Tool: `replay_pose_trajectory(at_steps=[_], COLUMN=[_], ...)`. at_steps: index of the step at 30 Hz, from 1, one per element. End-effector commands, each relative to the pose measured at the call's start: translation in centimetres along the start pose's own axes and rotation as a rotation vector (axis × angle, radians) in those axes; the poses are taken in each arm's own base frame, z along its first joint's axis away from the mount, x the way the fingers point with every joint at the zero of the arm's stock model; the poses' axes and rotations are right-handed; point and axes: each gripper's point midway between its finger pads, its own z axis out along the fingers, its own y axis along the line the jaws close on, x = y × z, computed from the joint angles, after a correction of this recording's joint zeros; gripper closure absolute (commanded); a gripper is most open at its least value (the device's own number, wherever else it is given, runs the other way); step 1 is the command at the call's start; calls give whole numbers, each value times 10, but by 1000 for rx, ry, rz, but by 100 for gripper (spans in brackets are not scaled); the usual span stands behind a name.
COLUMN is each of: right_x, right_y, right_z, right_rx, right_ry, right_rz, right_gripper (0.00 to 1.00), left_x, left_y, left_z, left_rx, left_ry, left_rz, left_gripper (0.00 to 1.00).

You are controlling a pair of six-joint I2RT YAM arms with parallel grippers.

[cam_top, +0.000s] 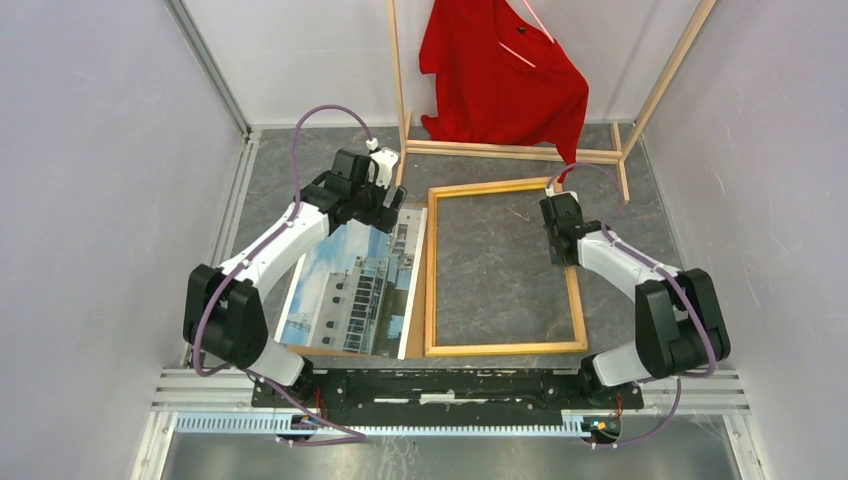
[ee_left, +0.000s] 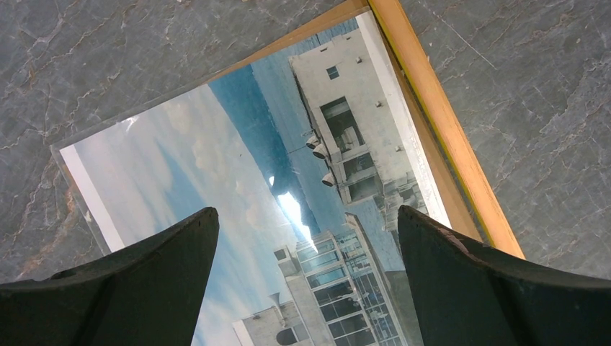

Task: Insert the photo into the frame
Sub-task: Turn over the photo frame at the center of the board.

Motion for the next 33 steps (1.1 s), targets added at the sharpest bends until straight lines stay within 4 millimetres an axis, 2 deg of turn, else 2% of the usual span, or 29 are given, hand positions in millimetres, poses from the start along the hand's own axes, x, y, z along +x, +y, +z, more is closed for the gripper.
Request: replay_pose_trajectory(at_steps=[1, 3, 6, 9, 12, 15, 19, 24, 26, 27, 29, 31, 33], right_x=[-20, -22, -21, -16, -18, -29, -41, -56, -61, -61, -58, -58, -61], right_y=[-26, -28, -31, -30, -26, -21, -26, -24, -6, 11, 50, 84, 123], right_z=[9, 11, 18, 26, 29, 24, 15, -9, -24, -32, -50, -73, -98], right_rx=[168, 189, 224, 230, 208, 161, 167, 113, 27, -42, -137, -202, -314], right_ry=[-49, -44, -24, 1, -7, -46, -72, -145, -196, -222, -269, -316, -369], right_rz=[-48, -43, -28, -24, -20, -14, -14, 23, 40, 44, 12, -14, -5], right_gripper=[98, 95, 80, 77, 60, 49, 39, 32, 29, 27, 25, 25, 24], left_x=[-10, -10, -9, -10, -10, -7, -1, 7, 11, 14, 23, 43, 66], left_y=[2, 1, 1, 3, 4, 7, 14, 41, 59, 73, 112, 147, 173], left_z=[-11, -11, -12, -15, -19, -21, -24, -33, -39, -42, -50, -55, -55], left_rx=[8, 13, 9, 7, 13, 19, 16, -26, -61, -86, -154, -208, -278], left_ry=[-45, -45, -45, -50, -53, -45, -26, -12, -6, -5, -19, 4, 60], left_rz=[35, 34, 32, 31, 32, 30, 29, 4, -14, -30, -115, -183, -211], left_gripper=[0, 0, 0, 0, 0, 0, 0, 0, 0, 0, 0, 0, 0])
